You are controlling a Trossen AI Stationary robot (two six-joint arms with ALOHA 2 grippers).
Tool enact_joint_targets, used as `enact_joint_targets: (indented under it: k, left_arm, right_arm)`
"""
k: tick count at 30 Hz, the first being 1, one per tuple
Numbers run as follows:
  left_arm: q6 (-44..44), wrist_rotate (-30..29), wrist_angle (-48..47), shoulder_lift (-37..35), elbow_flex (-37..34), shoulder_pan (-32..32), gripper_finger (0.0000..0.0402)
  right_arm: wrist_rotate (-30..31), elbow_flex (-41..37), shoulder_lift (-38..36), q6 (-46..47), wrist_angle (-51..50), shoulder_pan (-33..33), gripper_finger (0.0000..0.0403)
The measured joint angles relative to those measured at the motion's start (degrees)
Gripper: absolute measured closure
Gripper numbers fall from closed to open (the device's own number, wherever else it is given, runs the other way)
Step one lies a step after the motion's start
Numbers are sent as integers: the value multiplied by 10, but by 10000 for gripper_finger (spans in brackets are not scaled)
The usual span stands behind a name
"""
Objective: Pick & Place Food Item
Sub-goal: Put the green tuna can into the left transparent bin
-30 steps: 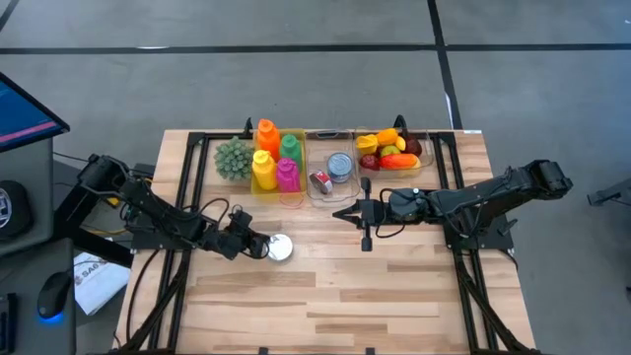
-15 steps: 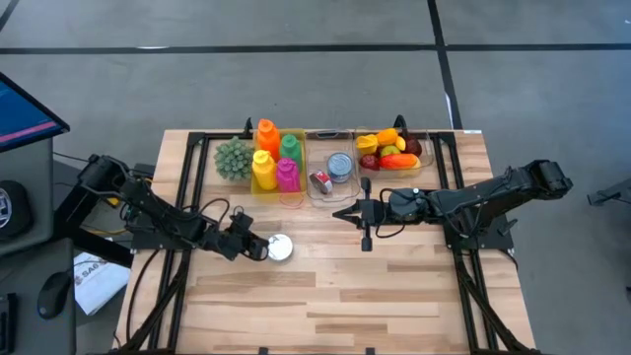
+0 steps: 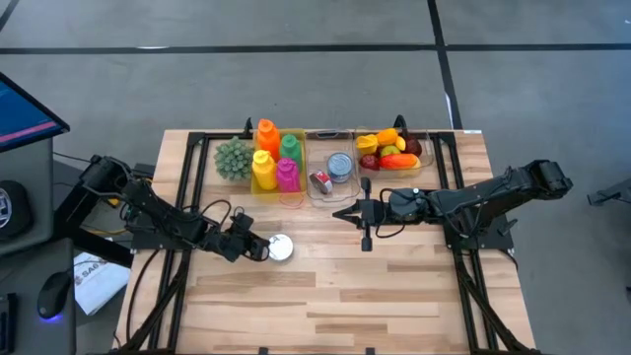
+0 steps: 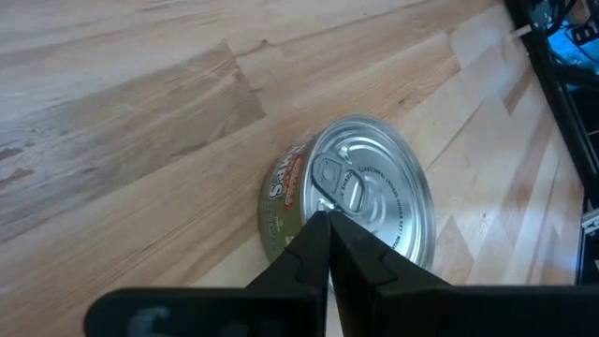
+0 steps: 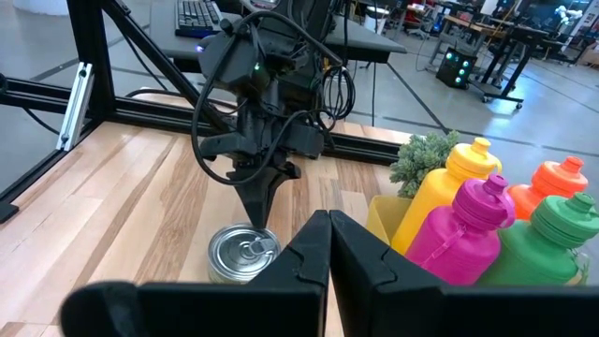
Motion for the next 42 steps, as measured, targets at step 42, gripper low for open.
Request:
enact_joint_targets:
  k: [42]
  left_arm:
    - [42,-14,-28,3,-4,0,401]
  right_arm:
    - [0,0,0,0,1,0,399]
